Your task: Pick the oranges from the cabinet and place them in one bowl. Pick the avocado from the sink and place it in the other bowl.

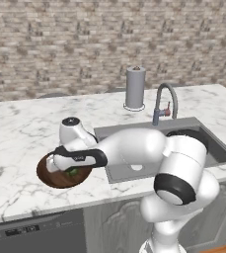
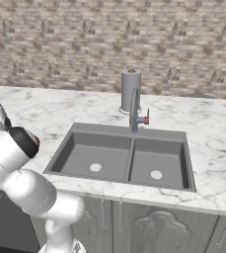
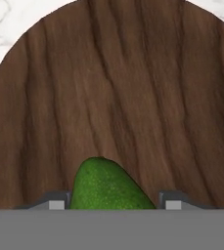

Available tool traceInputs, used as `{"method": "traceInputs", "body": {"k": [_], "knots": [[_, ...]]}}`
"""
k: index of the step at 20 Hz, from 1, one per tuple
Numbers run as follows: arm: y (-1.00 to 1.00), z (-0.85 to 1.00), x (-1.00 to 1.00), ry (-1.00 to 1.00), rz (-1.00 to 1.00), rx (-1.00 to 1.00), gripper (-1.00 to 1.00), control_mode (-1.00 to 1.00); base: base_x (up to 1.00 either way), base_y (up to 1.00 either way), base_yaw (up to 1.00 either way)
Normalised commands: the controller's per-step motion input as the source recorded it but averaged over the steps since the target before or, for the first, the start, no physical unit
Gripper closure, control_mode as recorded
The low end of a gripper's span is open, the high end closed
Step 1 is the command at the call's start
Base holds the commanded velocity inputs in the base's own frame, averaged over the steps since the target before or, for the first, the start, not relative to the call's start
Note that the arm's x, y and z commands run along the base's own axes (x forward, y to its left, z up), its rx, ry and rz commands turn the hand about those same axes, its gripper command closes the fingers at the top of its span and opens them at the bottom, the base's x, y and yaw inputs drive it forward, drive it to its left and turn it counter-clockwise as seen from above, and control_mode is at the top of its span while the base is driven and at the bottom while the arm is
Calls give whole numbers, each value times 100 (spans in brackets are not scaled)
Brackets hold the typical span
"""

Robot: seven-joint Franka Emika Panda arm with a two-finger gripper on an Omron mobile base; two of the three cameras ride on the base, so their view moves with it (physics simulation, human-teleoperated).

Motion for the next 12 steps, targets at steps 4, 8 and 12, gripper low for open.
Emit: {"method": "traceInputs", "body": {"k": [4,8,12], "knots": [[5,-11,2,0,-1,0,100,-100,0,0,0],[1,-13,4,0,0,0,100,-100,0,0,0],[0,-10,7,0,0,0,100,-100,0,0,0]]}}
